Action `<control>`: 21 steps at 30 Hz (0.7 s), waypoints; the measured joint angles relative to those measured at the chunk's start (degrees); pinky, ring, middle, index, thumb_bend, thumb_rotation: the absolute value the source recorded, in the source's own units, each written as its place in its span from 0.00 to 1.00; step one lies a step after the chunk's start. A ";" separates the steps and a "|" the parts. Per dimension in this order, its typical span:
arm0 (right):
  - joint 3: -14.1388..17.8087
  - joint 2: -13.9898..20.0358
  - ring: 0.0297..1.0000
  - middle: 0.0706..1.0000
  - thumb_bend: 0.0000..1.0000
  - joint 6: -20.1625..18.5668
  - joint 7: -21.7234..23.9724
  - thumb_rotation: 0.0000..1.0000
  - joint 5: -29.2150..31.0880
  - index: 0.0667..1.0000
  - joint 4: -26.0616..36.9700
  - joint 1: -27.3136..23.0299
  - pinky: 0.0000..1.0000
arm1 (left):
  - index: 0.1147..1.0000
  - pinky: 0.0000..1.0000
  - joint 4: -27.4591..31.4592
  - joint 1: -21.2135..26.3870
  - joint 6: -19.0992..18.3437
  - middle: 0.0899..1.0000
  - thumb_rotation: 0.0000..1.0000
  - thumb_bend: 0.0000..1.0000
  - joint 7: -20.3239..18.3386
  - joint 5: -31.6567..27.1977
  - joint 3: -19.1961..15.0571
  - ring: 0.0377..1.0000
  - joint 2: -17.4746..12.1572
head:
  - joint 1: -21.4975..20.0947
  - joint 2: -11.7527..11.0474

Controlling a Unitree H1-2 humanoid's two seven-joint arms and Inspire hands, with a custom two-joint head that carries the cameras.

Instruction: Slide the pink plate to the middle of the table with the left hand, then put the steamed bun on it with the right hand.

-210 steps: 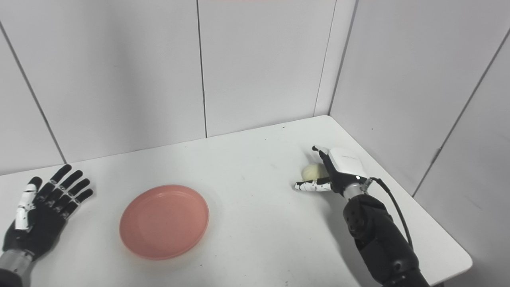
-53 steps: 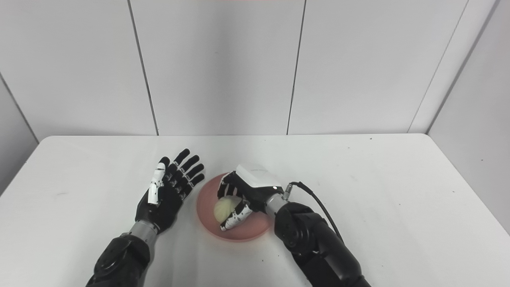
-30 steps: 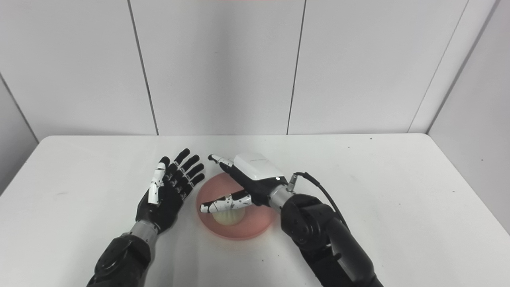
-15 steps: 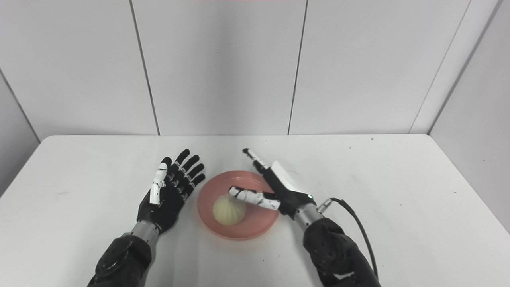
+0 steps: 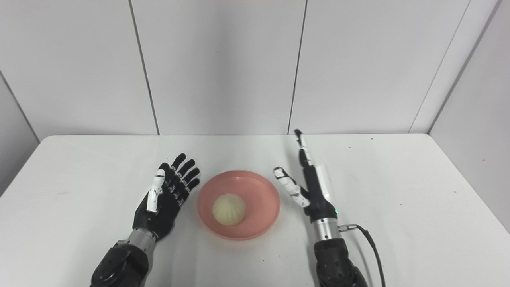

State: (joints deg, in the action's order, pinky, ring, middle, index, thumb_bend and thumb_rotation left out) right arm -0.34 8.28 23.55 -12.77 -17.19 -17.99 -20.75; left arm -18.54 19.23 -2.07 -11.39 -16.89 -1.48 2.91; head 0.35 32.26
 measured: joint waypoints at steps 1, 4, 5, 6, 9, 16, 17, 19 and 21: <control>-0.08 0.04 1.00 1.00 0.54 0.24 -0.42 1.00 0.69 1.00 -0.41 -0.16 1.00 | 0.97 0.99 0.55 -0.55 0.53 0.97 1.00 0.42 0.56 0.89 0.06 0.96 0.02 | 0.09 0.00; -0.27 0.31 1.00 1.00 0.51 0.35 -0.86 1.00 3.48 1.00 -2.21 -0.89 1.00 | 0.99 1.00 2.39 -1.98 1.50 1.00 1.00 0.41 2.34 3.98 0.42 0.99 0.02 | 0.17 -0.17; -0.21 0.32 1.00 1.00 0.49 0.41 -0.51 1.00 4.71 1.00 -2.79 -1.10 1.00 | 0.99 1.00 2.80 -2.37 1.83 1.00 1.00 0.40 2.69 5.13 0.56 0.99 0.01 | 0.17 -0.18; -0.14 0.35 1.00 1.00 0.48 0.45 0.33 1.00 6.44 1.00 -3.47 -1.39 1.00 | 1.00 1.00 3.23 -2.74 2.21 1.00 1.00 0.40 3.28 6.13 0.77 1.00 0.00 | 0.26 -0.18; 0.36 0.27 1.00 1.00 0.42 0.47 3.33 1.00 11.35 1.00 -4.59 -1.54 1.00 | 1.00 1.00 4.04 -3.90 3.64 1.00 1.00 0.40 4.93 10.01 2.10 1.00 -0.15 | 0.61 -0.26; 1.02 -1.55 1.00 1.00 0.24 -7.70 9.81 1.00 20.06 1.00 0.71 1.38 1.00 | 1.00 1.00 6.52 -6.32 6.62 1.00 1.00 0.40 9.58 19.97 5.36 1.00 -0.69 | 1.49 -0.44; 0.94 -2.12 1.00 1.00 0.23 -9.38 10.35 1.00 20.68 1.00 1.65 1.96 1.00 | 1.00 1.00 6.88 -6.69 7.06 1.00 1.00 0.40 9.95 20.96 5.57 1.00 -0.78 | 1.58 -0.44; 0.72 -2.80 1.00 1.00 0.22 -12.21 11.32 1.00 21.35 1.00 2.94 2.83 1.00 | 1.00 1.00 7.88 -7.71 7.57 1.00 1.00 0.39 10.74 21.91 5.73 1.00 -0.80 | 1.76 -0.44; 0.74 -3.15 1.00 1.00 0.20 -15.37 12.27 1.00 22.22 1.00 4.02 3.36 1.00 | 1.00 1.00 8.79 -8.54 7.59 1.00 1.00 0.39 11.02 22.25 5.78 1.00 -0.76 | 2.02 -0.44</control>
State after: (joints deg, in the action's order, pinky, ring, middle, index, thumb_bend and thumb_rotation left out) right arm 0.41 5.13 8.18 -0.51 5.03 -13.96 -17.39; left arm -9.75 10.69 5.53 -0.37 5.36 4.31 2.15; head 2.37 31.82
